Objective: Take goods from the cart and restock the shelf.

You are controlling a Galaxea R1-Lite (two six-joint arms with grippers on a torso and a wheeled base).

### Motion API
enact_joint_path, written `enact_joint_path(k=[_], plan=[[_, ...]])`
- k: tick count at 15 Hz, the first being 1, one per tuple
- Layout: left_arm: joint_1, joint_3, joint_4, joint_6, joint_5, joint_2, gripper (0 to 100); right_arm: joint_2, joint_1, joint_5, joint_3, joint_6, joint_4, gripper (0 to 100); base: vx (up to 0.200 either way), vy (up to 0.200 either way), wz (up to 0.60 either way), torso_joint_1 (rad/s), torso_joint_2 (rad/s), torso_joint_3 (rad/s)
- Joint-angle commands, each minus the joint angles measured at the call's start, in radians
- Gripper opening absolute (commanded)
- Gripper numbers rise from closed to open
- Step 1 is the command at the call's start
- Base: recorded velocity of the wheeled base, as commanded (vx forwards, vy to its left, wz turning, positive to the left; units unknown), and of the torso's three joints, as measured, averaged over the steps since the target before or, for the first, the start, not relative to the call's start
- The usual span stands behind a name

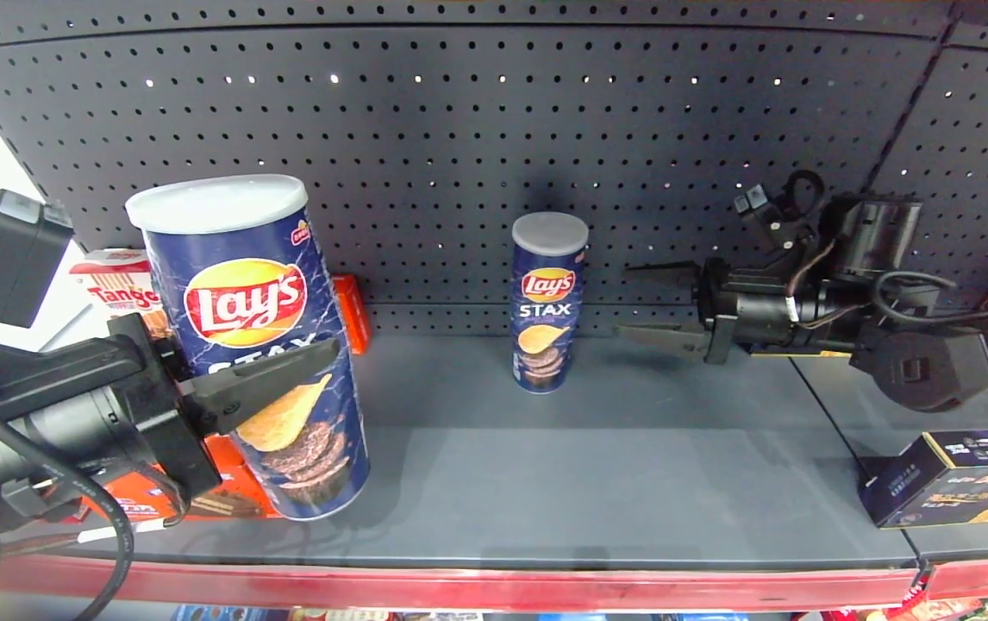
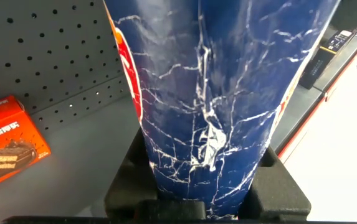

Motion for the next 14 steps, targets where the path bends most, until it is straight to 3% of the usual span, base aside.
enact_joint_path(k=[1,14], plan=[[0.000,0.000,0.000,0.000,0.000,0.001,0,0.056,0.011,-0.013,-0.047,0.000,0.013,100,0.000,0.000,0.00,0.000,0.00,0.000],[0.000,0.000,0.000,-0.016,0.001,0.001,0,0.287,0.099,-0.038,-0.270,0.000,0.032,100,0.000,0.000,0.00,0.000,0.00,0.000]])
